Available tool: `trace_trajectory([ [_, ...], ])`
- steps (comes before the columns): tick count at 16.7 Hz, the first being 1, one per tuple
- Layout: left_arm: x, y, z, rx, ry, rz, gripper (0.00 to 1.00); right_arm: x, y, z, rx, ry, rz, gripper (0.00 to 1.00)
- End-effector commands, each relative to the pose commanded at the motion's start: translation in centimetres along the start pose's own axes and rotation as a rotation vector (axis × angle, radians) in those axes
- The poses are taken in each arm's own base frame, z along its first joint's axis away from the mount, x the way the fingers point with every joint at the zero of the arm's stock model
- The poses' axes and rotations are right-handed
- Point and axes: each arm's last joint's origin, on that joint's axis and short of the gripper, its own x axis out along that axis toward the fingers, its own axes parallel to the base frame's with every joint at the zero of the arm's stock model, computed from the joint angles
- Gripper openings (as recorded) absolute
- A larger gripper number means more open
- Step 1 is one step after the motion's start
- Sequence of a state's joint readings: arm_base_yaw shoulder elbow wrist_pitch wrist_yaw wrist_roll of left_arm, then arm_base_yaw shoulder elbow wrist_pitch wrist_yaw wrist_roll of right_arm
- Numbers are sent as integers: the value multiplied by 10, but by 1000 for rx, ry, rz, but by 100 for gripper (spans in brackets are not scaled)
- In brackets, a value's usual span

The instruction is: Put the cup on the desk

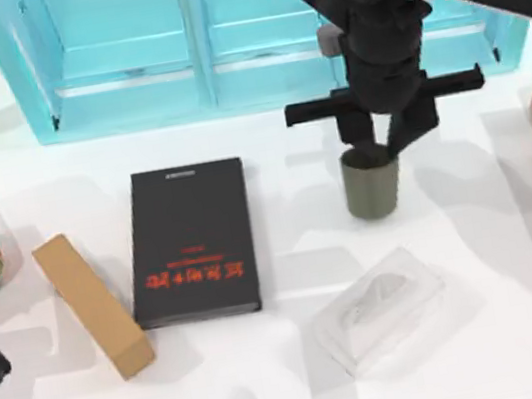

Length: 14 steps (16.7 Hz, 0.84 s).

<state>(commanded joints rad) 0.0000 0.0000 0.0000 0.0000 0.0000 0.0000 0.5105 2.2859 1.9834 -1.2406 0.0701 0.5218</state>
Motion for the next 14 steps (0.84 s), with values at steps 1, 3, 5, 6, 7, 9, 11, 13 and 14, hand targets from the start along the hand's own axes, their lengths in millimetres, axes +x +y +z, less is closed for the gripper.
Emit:
trace_trajectory([
  [1, 0, 0, 0, 0, 0, 0, 100, 0, 0, 0, 0, 0, 0, 45],
  [3, 0, 0, 0, 0, 0, 0, 100, 0, 0, 0, 0, 0, 0, 60],
  [5, 0, 0, 0, 0, 0, 0, 100, 0, 0, 0, 0, 0, 0, 75],
  [6, 0, 0, 0, 0, 0, 0, 100, 0, 0, 0, 0, 0, 0, 83],
  [7, 0, 0, 0, 0, 0, 0, 100, 0, 0, 0, 0, 0, 0, 90],
  [9, 0, 0, 0, 0, 0, 0, 100, 0, 0, 0, 0, 0, 0, 100],
  [11, 0, 0, 0, 0, 0, 0, 100, 0, 0, 0, 0, 0, 0, 100],
  [13, 0, 0, 0, 0, 0, 0, 100, 0, 0, 0, 0, 0, 0, 100],
  [14, 0, 0, 0, 0, 0, 0, 100, 0, 0, 0, 0, 0, 0, 100],
])
